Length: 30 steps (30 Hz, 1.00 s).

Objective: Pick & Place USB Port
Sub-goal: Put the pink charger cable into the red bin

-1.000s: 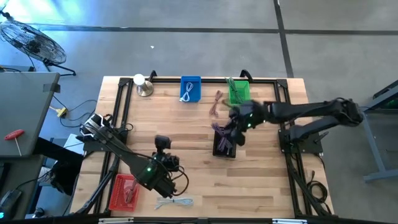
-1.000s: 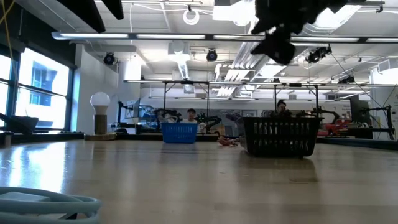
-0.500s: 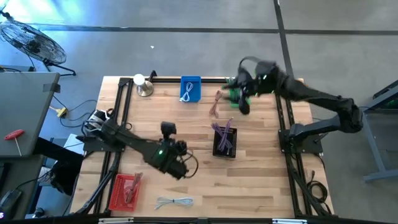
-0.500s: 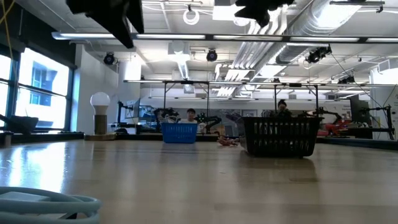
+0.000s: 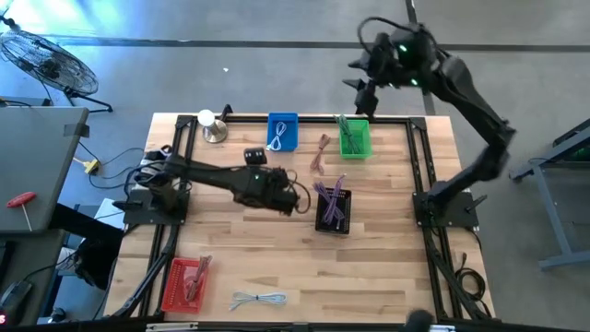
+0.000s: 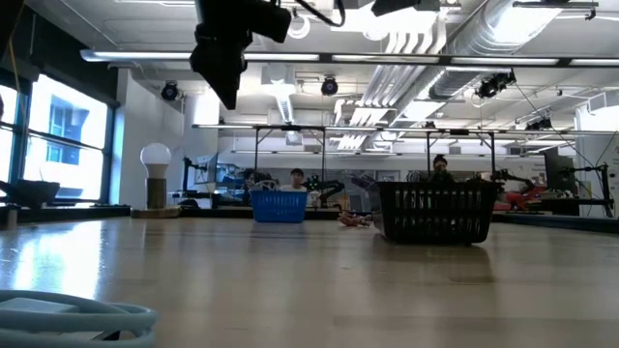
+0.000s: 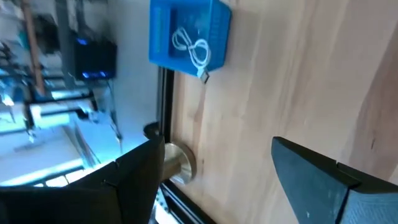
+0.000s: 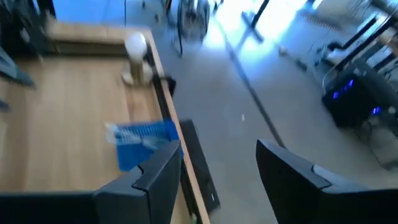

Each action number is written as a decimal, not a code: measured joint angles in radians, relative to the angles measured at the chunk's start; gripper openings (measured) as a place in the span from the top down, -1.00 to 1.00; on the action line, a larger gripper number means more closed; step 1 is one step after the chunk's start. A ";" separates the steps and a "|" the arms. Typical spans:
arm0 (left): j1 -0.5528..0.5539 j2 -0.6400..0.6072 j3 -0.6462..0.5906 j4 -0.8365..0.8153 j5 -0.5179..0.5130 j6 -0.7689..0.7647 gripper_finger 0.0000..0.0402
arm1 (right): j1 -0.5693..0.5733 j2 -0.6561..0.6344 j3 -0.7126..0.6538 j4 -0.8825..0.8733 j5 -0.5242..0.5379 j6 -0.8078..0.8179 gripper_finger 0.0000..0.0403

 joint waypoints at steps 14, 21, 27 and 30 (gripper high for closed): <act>0.036 0.000 0.000 0.017 0.049 -0.005 -0.44 | -0.072 0.481 0.312 -0.379 0.054 -0.196 0.00; 0.036 0.001 -0.045 0.035 0.048 -0.005 -0.44 | -0.030 0.483 0.134 -0.392 -0.022 -0.307 0.00; 0.036 0.001 -0.116 0.093 0.045 -0.001 -0.44 | 0.019 0.472 -0.041 -0.331 -0.035 -0.442 0.00; 0.035 0.002 -0.137 0.108 0.028 -0.004 -0.44 | 0.058 0.475 -0.124 -0.232 0.016 -0.496 0.00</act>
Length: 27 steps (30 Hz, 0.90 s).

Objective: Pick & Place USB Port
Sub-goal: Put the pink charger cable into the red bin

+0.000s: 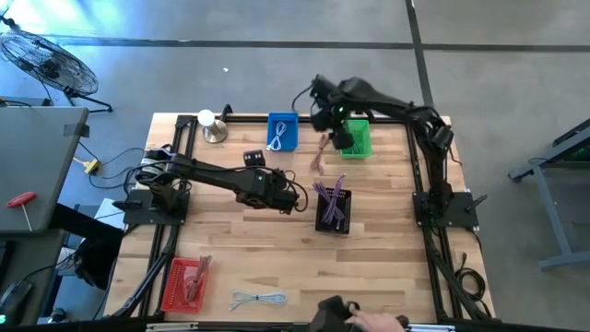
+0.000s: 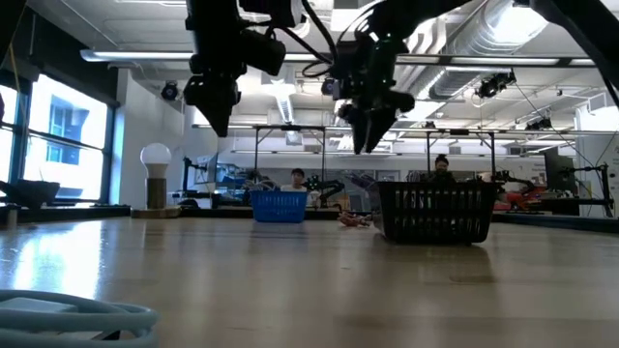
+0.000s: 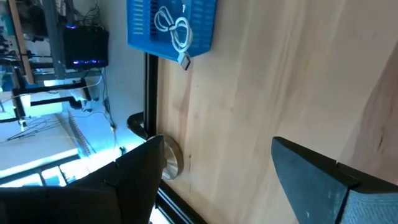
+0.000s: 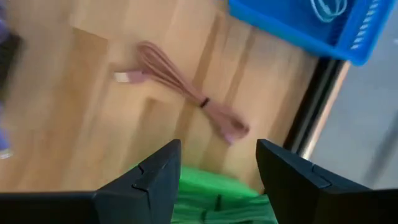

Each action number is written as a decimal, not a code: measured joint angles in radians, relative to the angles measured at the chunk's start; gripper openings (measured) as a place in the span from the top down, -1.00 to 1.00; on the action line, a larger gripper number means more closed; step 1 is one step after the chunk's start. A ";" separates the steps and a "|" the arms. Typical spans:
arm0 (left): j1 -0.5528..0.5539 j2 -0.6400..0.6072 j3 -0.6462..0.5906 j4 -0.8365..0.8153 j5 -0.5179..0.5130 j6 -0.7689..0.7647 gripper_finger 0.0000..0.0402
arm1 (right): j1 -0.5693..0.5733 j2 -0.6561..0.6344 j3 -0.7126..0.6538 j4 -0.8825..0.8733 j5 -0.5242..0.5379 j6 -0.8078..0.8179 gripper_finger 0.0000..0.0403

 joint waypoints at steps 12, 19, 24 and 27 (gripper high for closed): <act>0.000 0.000 -0.010 0.011 0.021 -0.016 -0.44 | 0.109 -0.001 -0.147 0.241 0.226 -0.026 0.00; 0.000 0.000 -0.010 -0.011 0.022 -0.024 -0.44 | 0.093 -0.002 -0.151 0.254 0.097 -0.027 0.03; 0.000 0.000 -0.010 -0.040 0.031 -0.042 -0.44 | 0.055 -0.001 -0.151 0.256 0.006 -0.026 0.06; 0.000 0.000 -0.010 -0.040 0.051 -0.043 -0.44 | 0.035 0.003 -0.151 0.249 -0.030 -0.024 0.09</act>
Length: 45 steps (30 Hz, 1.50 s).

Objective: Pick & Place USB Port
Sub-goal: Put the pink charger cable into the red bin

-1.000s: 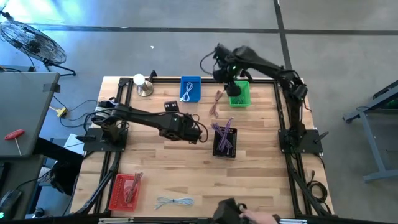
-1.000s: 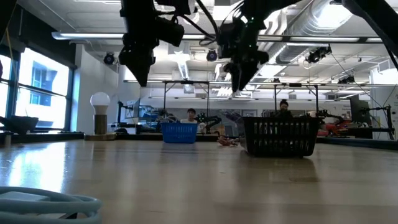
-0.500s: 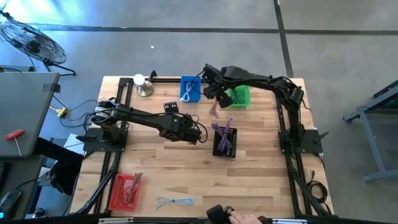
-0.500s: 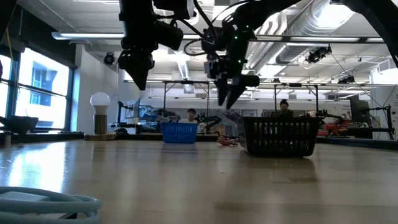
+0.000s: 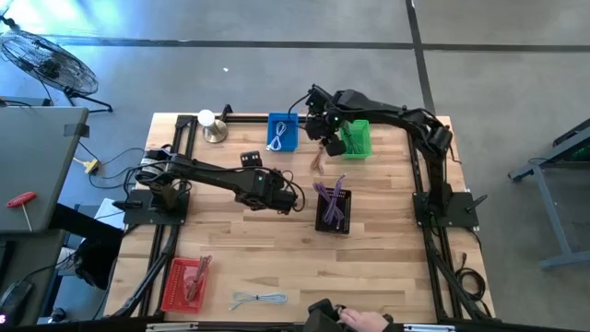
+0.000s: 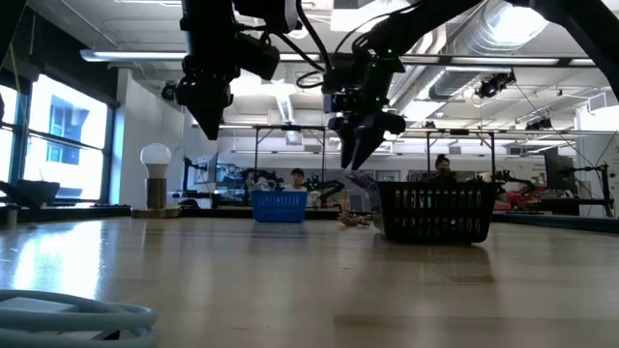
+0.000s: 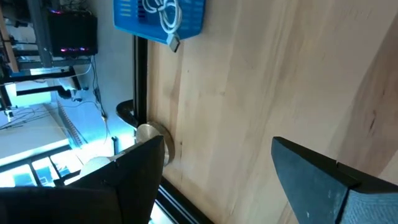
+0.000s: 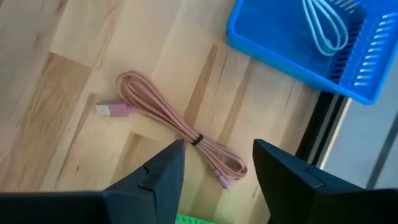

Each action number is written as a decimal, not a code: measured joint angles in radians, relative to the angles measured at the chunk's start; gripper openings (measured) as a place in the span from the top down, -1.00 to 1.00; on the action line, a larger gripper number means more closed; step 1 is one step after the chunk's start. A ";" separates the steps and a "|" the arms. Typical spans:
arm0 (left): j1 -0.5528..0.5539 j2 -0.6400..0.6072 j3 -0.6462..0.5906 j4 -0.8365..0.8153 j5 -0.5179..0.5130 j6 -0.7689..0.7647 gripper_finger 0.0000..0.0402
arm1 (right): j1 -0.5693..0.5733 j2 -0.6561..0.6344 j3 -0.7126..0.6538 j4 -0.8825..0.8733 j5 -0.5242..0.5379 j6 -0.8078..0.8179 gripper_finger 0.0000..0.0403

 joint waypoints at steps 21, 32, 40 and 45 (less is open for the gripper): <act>0.000 0.000 0.000 0.002 0.003 -0.008 -0.44 | -0.002 0.011 -0.209 0.161 -0.024 -0.138 0.23; 0.000 0.000 0.000 0.005 -0.012 -0.003 -0.44 | 0.021 0.019 -0.216 0.236 -0.024 -0.163 0.23; 0.000 0.000 0.000 0.005 -0.014 -0.003 -0.44 | 0.022 0.044 -0.216 0.235 -0.013 -0.163 0.23; 0.000 0.000 0.000 0.006 -0.015 -0.006 -0.44 | 0.022 0.081 -0.216 0.228 -0.002 -0.160 0.23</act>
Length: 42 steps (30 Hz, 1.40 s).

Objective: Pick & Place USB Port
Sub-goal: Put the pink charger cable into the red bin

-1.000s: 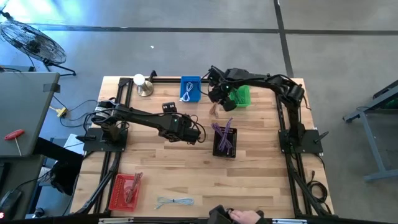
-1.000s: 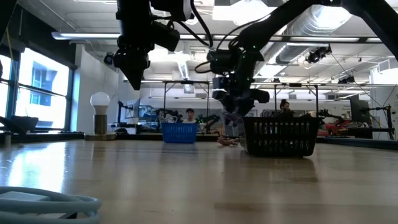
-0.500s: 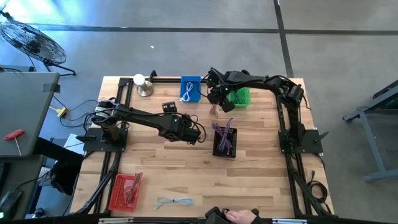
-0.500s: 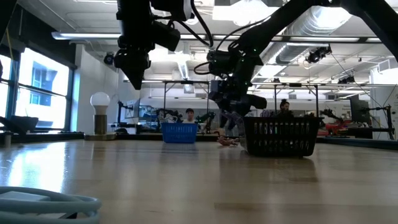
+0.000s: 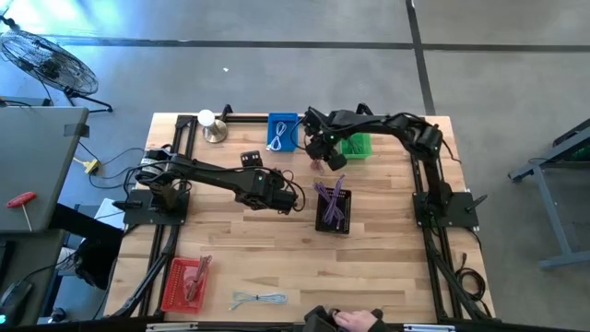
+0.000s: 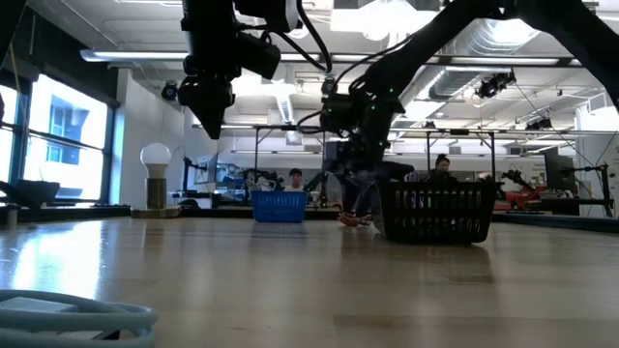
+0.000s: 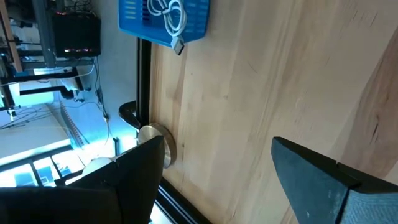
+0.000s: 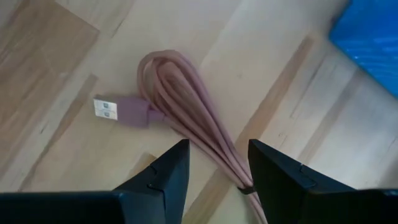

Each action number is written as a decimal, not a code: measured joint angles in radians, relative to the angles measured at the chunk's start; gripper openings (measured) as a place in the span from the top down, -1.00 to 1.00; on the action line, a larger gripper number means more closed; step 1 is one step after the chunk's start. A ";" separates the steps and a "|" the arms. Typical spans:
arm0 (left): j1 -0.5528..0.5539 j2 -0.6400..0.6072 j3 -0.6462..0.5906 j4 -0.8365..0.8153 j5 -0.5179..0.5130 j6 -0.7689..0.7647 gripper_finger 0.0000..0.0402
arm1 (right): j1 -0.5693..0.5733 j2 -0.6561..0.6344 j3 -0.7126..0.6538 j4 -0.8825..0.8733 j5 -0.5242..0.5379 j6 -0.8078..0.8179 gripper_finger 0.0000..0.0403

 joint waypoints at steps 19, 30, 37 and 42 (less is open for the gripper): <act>0.000 0.000 0.000 0.005 0.000 -0.002 -0.44 | 0.000 0.011 0.001 0.049 0.022 0.028 0.82; 0.000 0.000 0.000 0.006 0.029 -0.012 -0.44 | 0.000 0.011 0.001 0.053 0.045 0.082 0.99; 0.000 0.000 0.000 0.002 0.041 -0.027 -0.44 | 0.000 0.011 0.001 0.053 0.114 0.161 1.00; 0.000 0.000 0.000 -0.003 0.058 -0.029 -0.44 | -0.001 0.009 0.001 0.035 0.162 0.217 1.00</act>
